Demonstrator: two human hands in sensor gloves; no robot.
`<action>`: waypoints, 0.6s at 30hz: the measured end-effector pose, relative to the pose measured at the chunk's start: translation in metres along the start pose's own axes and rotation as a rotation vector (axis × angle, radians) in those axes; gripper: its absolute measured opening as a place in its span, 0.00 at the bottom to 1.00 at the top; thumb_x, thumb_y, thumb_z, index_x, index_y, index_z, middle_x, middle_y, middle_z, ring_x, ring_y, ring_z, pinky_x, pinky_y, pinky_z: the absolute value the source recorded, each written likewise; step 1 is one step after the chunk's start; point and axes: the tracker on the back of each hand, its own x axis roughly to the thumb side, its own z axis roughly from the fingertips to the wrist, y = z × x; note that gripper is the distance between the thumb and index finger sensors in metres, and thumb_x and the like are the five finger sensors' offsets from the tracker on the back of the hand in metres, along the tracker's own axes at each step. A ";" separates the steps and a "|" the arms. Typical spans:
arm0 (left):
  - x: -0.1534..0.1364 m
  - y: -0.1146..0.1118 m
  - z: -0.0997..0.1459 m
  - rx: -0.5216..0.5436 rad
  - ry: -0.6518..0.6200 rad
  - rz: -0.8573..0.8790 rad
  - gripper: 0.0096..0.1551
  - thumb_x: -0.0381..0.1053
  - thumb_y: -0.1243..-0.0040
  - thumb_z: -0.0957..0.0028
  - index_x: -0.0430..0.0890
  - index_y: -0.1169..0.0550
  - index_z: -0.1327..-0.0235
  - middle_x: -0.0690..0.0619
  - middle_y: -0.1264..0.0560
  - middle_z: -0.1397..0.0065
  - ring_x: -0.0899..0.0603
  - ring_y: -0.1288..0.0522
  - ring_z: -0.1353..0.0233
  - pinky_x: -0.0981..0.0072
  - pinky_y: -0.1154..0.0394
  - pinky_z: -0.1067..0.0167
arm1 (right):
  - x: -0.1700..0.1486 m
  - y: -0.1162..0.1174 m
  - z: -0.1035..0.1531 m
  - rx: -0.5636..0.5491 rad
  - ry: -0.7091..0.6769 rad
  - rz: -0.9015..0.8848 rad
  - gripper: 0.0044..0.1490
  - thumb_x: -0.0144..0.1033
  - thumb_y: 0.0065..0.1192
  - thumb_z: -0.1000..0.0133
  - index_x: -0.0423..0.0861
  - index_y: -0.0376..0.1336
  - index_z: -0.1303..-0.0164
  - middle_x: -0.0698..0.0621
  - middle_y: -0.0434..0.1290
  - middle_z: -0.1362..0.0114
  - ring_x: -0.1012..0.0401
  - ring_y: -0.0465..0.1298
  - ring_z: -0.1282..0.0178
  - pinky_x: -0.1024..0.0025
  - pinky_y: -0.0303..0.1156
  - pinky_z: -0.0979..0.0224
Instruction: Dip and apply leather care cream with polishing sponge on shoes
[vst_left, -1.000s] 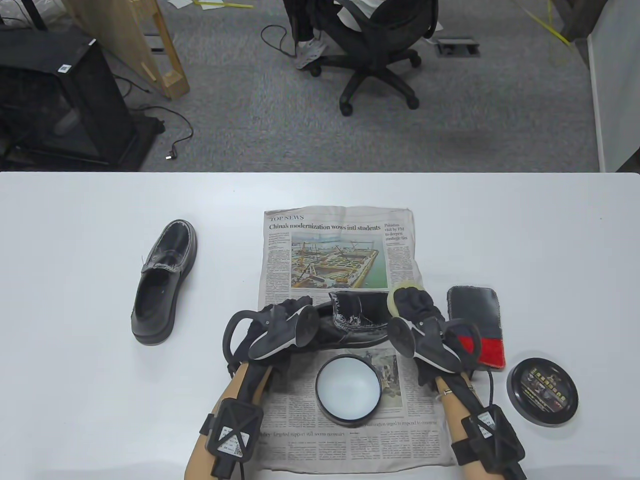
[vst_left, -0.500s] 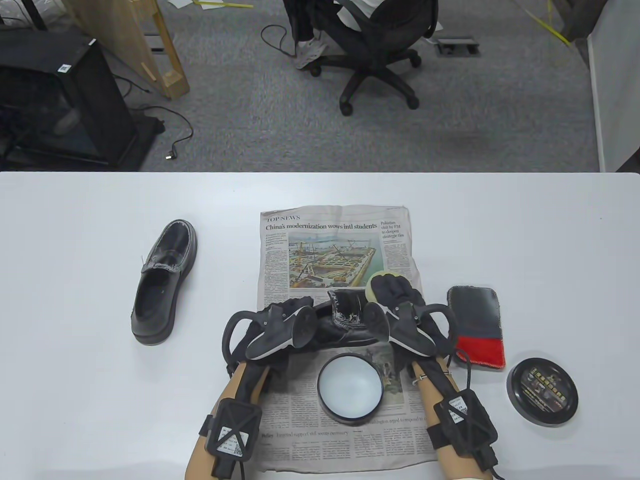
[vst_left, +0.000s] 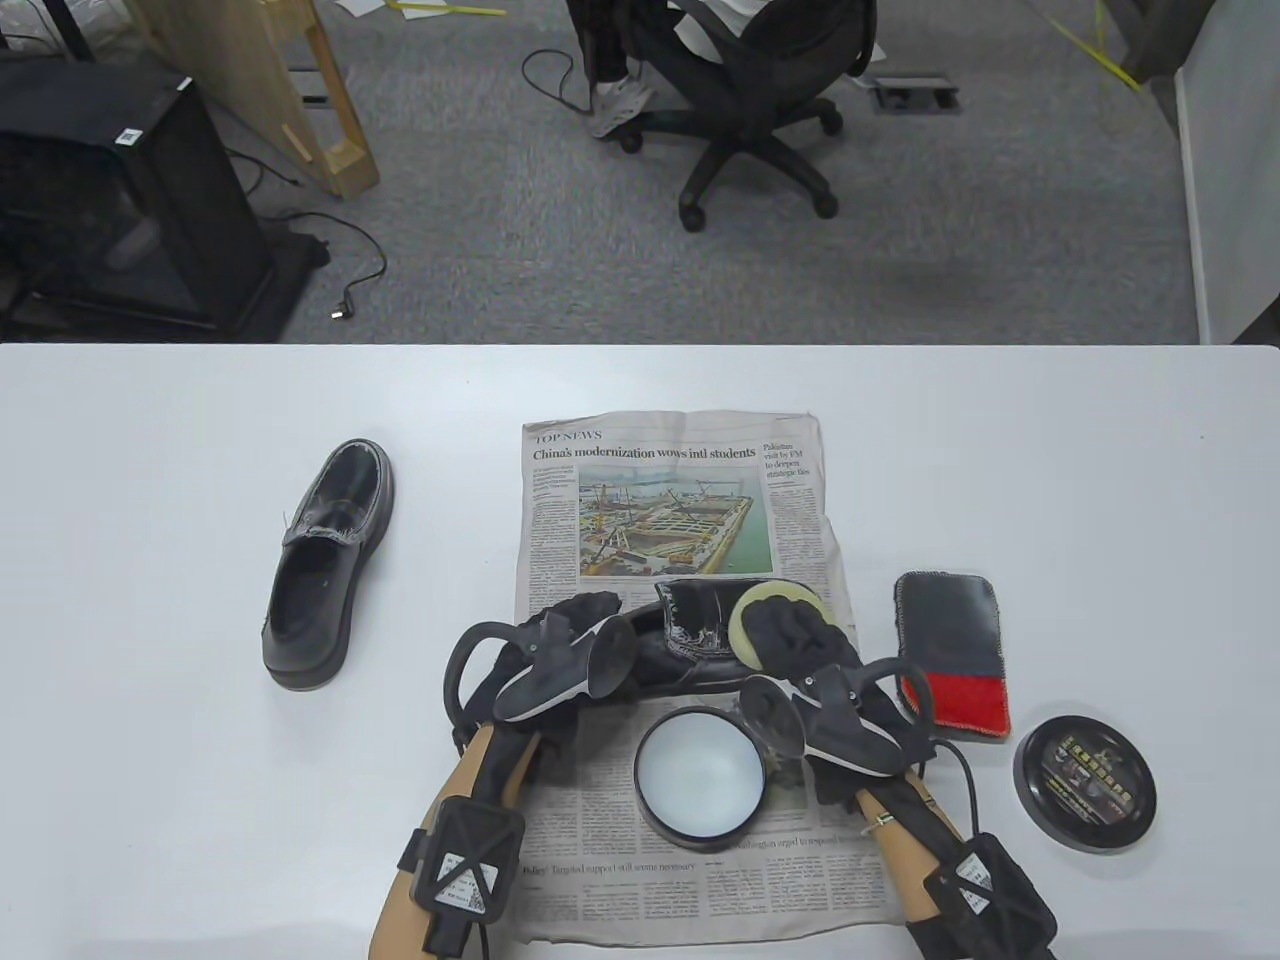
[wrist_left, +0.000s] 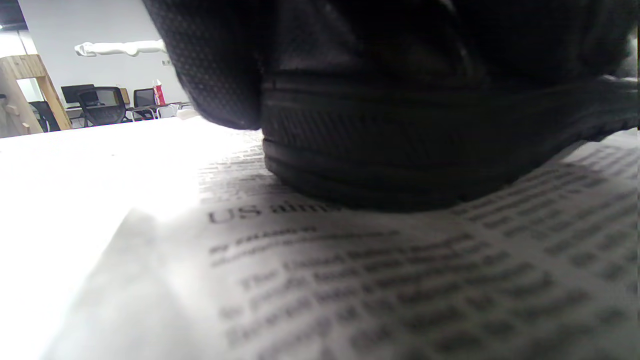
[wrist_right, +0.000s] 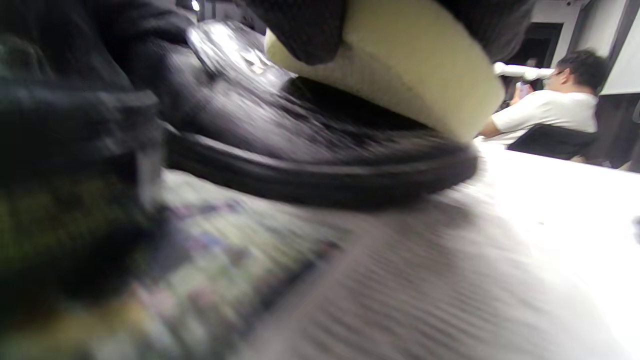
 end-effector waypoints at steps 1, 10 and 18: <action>0.000 0.000 0.000 -0.001 -0.001 0.007 0.59 0.74 0.38 0.70 0.56 0.38 0.20 0.55 0.28 0.19 0.47 0.25 0.23 0.59 0.21 0.31 | 0.003 -0.001 -0.011 0.011 0.014 -0.040 0.37 0.37 0.52 0.34 0.47 0.48 0.15 0.45 0.57 0.14 0.45 0.62 0.16 0.46 0.64 0.22; -0.002 -0.002 0.000 0.008 0.014 0.015 0.59 0.74 0.38 0.71 0.54 0.35 0.21 0.55 0.24 0.22 0.47 0.22 0.27 0.59 0.19 0.33 | -0.026 0.013 -0.043 0.121 0.241 0.039 0.34 0.34 0.52 0.34 0.49 0.49 0.17 0.47 0.57 0.15 0.47 0.61 0.16 0.51 0.63 0.22; 0.000 0.000 0.000 0.003 0.029 -0.001 0.58 0.74 0.39 0.70 0.54 0.33 0.21 0.54 0.23 0.23 0.45 0.20 0.29 0.58 0.19 0.36 | -0.022 0.022 0.001 0.084 0.125 0.277 0.35 0.34 0.53 0.35 0.41 0.49 0.18 0.40 0.59 0.18 0.44 0.68 0.22 0.54 0.70 0.26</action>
